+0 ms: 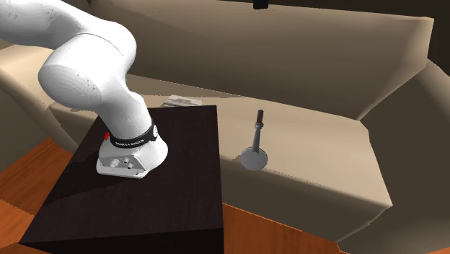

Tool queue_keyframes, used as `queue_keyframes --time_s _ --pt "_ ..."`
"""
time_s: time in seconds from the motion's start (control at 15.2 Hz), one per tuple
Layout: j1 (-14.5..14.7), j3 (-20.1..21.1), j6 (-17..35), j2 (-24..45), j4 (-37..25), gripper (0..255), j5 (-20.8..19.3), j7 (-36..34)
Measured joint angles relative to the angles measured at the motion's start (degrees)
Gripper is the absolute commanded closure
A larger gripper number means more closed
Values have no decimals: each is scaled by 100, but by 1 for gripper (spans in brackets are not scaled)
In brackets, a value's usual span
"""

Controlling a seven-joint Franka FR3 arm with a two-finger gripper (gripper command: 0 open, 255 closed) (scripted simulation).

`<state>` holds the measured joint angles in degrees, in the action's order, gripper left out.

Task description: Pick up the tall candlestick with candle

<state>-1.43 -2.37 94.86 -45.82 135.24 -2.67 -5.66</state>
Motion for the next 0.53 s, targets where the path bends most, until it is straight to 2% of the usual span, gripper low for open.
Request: queue_keyframes --time_s 0.2,0.53 --pt "13 0 165 105 136 0 48 -37" --pt "90 27 878 675 571 0 261 -191"
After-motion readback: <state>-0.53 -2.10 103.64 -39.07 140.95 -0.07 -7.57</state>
